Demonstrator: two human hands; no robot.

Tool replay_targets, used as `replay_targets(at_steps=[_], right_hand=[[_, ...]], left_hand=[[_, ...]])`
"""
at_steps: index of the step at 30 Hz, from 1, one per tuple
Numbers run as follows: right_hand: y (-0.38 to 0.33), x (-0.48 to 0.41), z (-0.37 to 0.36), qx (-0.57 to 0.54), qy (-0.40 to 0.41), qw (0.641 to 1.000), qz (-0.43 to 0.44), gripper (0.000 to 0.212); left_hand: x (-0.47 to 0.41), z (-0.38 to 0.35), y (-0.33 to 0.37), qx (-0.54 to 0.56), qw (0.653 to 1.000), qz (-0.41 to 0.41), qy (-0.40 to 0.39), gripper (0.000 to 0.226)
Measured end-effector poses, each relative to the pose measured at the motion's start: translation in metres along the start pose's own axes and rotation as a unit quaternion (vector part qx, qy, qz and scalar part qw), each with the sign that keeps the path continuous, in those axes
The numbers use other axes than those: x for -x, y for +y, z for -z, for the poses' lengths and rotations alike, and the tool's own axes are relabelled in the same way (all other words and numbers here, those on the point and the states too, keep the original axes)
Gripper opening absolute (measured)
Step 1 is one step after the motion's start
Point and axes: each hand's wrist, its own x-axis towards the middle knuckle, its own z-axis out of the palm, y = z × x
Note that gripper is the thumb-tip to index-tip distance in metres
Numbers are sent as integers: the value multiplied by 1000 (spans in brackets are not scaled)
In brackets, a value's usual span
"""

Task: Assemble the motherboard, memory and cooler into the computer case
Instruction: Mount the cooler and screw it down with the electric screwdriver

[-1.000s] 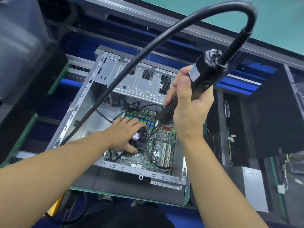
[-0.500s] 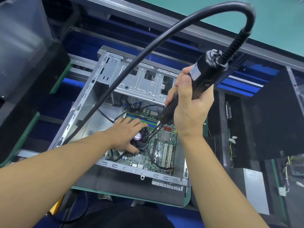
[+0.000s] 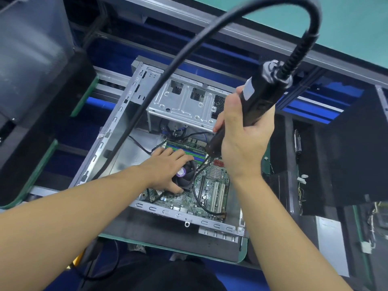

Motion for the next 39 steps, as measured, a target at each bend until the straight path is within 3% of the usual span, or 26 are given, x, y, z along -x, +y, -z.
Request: replay_targets(at_steps=[3,5,9,21,32,37,39], right_hand=[[5,-7,9,-31,-92,995,-27,19],[5,-12,10,-39,-106,993,-37,19],[6,-13,6,-29,-64,997,-23,20],[5,-8,4,-43,-41,998,-18,21],[-14,-14,1,-25,-43,998,40,14],[-26,-28,-6,-57,-42,995,72,16],[-27,-31,-16,-70,-41,995,64,18]], left_hand=[[0,1,0,12,1000,-2,-7,100],[0,2,0,18,1000,-3,-6,100],[0,3,1,14,1000,-4,-6,99],[2,8,4,6,1000,1,-16,99],[4,13,7,-4,1000,4,-22,100],[15,24,25,-147,989,15,6,110],[18,27,42,-156,988,10,-2,110]])
